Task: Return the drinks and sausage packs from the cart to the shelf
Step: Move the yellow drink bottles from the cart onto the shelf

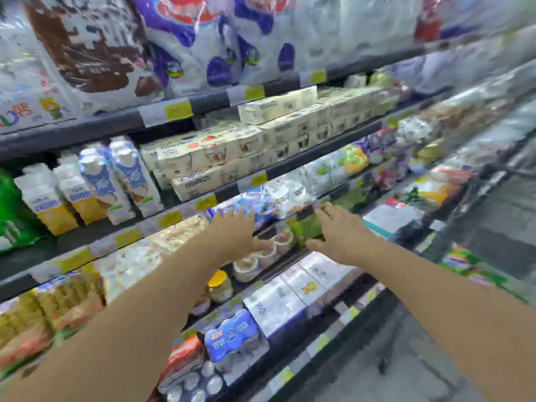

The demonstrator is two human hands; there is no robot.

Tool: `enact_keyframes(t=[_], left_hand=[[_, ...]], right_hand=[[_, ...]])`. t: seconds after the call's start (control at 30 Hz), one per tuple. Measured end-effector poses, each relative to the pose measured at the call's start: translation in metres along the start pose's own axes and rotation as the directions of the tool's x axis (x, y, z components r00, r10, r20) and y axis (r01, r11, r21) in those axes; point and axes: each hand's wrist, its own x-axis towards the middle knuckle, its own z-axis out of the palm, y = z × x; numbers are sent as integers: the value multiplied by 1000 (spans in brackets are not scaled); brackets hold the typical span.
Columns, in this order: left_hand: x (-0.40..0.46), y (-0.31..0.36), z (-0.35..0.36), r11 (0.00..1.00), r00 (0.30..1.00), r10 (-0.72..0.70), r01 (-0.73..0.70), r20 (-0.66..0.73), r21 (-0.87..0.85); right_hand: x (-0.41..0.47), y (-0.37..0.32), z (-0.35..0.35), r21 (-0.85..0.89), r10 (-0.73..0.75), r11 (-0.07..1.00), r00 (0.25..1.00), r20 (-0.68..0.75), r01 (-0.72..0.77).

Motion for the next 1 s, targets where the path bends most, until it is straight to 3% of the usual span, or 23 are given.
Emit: enact_keyframes(t=[0.2,0.4,0.63,1.0], left_hand=[[67,113,-3,977,979,202,-203,14,67],[136,215,-8,899,907,417,-422,64,115],[244,321,0,781,794,596,-608,122,143],[340,474,15,557,566,802,-824,192,101]], right_hand=[[-42,121,18,35,194,980,981,27,-195],[-58,218,42,21,379,925,924,55,-380],[-51,322,65,10,637,765,759,134,-644],[-55,427,108,71,810,536,537,235,-841]])
